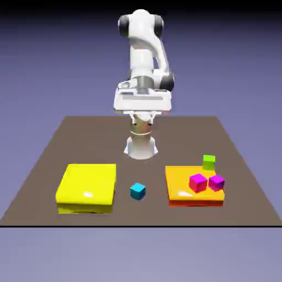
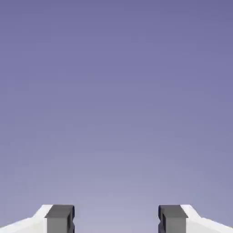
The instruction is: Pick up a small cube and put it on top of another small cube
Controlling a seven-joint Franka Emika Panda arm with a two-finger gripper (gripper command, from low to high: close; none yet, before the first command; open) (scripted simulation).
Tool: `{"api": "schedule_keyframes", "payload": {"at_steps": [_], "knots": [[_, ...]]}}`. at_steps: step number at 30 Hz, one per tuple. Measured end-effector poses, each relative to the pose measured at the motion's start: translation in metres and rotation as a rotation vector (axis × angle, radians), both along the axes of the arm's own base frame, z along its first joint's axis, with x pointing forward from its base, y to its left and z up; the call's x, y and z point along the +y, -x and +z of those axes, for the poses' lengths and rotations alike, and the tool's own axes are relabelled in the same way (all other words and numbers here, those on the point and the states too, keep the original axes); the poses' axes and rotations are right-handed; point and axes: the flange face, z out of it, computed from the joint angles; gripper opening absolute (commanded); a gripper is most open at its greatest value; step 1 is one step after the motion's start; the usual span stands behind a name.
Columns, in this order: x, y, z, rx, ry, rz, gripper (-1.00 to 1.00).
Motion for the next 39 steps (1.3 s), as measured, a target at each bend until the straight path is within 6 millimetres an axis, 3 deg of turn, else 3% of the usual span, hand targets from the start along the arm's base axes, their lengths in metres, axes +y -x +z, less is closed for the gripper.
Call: {"api": "schedule_keyframes", "payload": {"at_steps": [9, 15, 20, 25, 32, 33, 35, 39], "knots": [[0.001, -0.020, -0.123, 0.448, 0.315, 0.245, 0.00], [0.000, -0.013, -0.197, 0.716, 0.402, 0.465, 0.00], [0.006, -0.001, -0.244, 0.877, 0.419, 0.679, 0.00], [0.007, 0.002, -0.268, 0.913, 0.416, 0.757, 0.00], [0.000, 0.009, -0.323, 0.916, 0.416, 0.758, 0.00], [0.000, 0.009, -0.324, 0.916, 0.416, 0.758, -1.00], [0.000, 0.009, -0.324, 0.917, 0.416, 0.758, -1.00], [0.004, 0.003, -0.291, 0.912, 0.415, 0.756, -1.00]]}}
